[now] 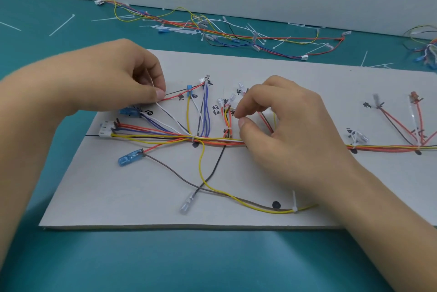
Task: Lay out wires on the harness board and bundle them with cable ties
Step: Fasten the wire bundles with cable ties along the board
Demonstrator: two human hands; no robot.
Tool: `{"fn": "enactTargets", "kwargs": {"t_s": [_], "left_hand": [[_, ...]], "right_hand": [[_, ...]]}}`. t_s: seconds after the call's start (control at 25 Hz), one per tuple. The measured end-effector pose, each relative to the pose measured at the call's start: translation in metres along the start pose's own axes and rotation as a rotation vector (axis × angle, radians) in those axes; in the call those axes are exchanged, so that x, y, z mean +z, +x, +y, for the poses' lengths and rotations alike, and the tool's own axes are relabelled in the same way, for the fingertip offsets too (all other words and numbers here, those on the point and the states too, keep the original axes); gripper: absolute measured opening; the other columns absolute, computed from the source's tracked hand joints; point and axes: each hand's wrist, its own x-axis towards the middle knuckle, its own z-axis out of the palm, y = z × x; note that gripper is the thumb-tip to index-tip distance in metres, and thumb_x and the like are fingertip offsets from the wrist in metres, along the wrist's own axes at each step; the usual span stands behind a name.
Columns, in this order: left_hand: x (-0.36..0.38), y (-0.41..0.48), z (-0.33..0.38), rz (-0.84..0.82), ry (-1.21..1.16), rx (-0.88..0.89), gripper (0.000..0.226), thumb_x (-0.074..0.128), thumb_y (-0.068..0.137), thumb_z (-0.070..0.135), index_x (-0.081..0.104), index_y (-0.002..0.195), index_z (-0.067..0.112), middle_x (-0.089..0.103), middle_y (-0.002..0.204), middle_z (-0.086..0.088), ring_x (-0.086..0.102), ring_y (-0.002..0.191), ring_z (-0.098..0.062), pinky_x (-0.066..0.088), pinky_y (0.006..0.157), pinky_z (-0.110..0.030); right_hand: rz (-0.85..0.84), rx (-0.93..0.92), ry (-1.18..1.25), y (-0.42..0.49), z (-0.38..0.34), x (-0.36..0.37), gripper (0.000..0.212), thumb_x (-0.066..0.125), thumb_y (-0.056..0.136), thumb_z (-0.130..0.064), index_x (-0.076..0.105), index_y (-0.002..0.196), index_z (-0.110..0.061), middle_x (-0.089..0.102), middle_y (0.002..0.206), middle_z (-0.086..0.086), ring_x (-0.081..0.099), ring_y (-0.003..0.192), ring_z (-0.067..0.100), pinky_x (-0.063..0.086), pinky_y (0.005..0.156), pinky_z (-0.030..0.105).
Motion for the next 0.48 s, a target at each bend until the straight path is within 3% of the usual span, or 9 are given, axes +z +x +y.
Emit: {"fn": "enactTargets", "kwargs": {"t_s": [0.24, 0.36, 0.48], "left_hand": [[0.002, 0.001, -0.001, -0.01, -0.045, 0.017, 0.022, 0.075, 0.091, 0.023, 0.073, 0.084, 0.044, 0.074, 0.072, 0.008, 0.069, 0.07, -0.022, 0.059, 0.078, -0.052], [0.001, 0.005, 0.004, 0.091, -0.153, 0.019, 0.029, 0.076, 0.086, 0.014, 0.073, 0.09, 0.042, 0.075, 0.078, 0.014, 0.069, 0.065, -0.009, 0.052, 0.069, -0.033], [0.016, 0.007, 0.02, 0.098, -0.164, 0.031, 0.02, 0.072, 0.086, 0.019, 0.075, 0.094, 0.037, 0.073, 0.083, 0.017, 0.063, 0.063, 0.003, 0.046, 0.065, -0.024]], "right_hand": [[-0.005, 0.013, -0.001, 0.001, 0.002, 0.0, 0.01, 0.063, 0.082, -0.019, 0.071, 0.085, -0.023, 0.057, 0.086, -0.007, 0.056, 0.089, 0.019, 0.041, 0.077, 0.03], [-0.006, 0.012, 0.001, 0.002, 0.002, 0.002, 0.011, 0.062, 0.081, -0.019, 0.072, 0.085, -0.022, 0.058, 0.085, -0.007, 0.056, 0.088, 0.017, 0.04, 0.076, 0.028], [-0.019, 0.014, 0.008, 0.001, 0.003, 0.003, 0.009, 0.066, 0.081, -0.015, 0.072, 0.084, -0.022, 0.061, 0.086, -0.006, 0.057, 0.089, 0.017, 0.038, 0.075, 0.026]]}}
